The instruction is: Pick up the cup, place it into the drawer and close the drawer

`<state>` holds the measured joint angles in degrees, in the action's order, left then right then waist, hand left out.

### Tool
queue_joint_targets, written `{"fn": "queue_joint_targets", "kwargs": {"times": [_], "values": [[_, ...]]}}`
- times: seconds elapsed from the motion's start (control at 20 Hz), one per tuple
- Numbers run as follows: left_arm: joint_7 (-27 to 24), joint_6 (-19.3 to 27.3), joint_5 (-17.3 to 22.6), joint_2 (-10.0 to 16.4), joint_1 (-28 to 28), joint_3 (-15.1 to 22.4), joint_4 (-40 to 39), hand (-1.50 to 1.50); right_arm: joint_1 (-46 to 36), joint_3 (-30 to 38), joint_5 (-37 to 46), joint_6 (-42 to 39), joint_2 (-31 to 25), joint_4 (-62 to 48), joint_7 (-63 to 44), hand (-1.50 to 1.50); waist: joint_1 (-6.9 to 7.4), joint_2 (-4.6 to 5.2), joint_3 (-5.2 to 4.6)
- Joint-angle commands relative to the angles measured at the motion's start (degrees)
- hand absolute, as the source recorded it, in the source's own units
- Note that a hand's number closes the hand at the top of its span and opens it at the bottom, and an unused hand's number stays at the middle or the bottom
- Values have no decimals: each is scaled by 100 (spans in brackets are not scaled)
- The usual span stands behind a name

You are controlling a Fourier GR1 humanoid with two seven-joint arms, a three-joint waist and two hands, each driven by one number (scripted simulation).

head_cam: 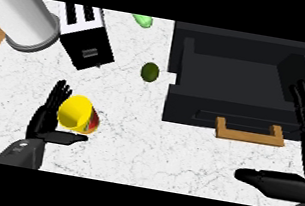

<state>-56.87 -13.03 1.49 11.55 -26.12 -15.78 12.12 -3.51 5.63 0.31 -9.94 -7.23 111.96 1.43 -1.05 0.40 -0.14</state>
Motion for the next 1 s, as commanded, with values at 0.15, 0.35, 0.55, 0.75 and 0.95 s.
{"fn": "queue_joint_targets", "kwargs": {"times": [0.15, 0.35, 0.55, 0.75, 0.95], "values": [[-448, -935, 27, -61, -118, 44, 11, -150, -229, -23, 27, 11, 34, -296, 60, -150, 8, 16, -4], [-478, -1101, 167, -177, -126, -27, 122, -150, -28, 38, -97, -134, -65, -68, 38, -150, -25, 0, -3], [-565, -1595, 118, -310, 0, 128, 218, 150, -191, -202, 190, 174, 211, -262, -86, -150, 18, 6, -6], [-256, -1888, 288, -485, -226, 88, 290, 150, -307, 31, -119, -41, -21, -207, -215, -150, -5, 5, -4], [-337, -1815, 350, -644, -239, 121, 568, 150, -62, 52, -22, -32, -35, -123, -78, -150, 13, -17, 3]]}}
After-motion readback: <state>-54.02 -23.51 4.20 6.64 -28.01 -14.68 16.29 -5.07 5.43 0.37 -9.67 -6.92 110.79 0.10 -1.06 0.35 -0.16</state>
